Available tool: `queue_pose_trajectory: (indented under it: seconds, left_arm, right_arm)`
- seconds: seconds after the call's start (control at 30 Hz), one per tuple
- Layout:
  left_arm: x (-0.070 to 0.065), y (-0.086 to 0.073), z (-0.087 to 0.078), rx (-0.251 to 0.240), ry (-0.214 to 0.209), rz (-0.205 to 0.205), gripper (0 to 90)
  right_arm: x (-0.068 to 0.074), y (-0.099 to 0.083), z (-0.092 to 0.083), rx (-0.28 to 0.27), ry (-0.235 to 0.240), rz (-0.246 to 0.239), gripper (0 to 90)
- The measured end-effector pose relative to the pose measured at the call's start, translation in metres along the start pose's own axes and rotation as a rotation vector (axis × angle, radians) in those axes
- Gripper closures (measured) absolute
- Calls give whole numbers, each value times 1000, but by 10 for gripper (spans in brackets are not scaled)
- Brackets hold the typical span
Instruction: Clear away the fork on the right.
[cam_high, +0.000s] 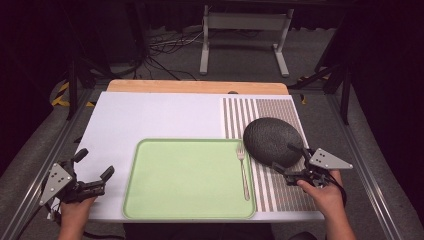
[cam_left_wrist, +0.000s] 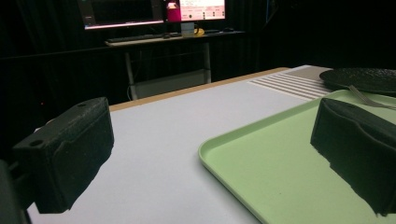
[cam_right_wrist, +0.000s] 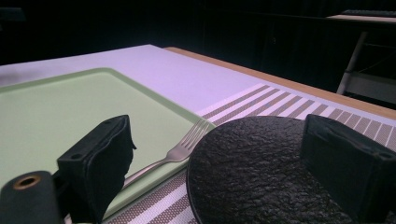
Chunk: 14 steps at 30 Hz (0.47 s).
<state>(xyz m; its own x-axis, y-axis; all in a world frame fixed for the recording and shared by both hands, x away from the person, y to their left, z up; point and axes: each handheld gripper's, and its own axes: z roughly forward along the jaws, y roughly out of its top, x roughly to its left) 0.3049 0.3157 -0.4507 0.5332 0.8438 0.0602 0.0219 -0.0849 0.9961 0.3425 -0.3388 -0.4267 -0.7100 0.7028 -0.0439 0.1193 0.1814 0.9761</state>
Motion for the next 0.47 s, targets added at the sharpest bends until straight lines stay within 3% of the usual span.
queue_pose_trajectory:
  seconds: [0.07, 0.27, 0.47]
  left_arm:
    - [0, 0, 0, -1, -1, -1, 1]
    - [1, 0, 0, -6, -4, 0, 1]
    - [1, 0, 0, -7, -5, -3, 1]
  right_arm:
    - [-2, -8, -1, -20, -5, 10, 98]
    - [-5, -21, -3, -6, -3, 36, 98]
    - [-6, -23, -3, -5, -13, 31, 98]
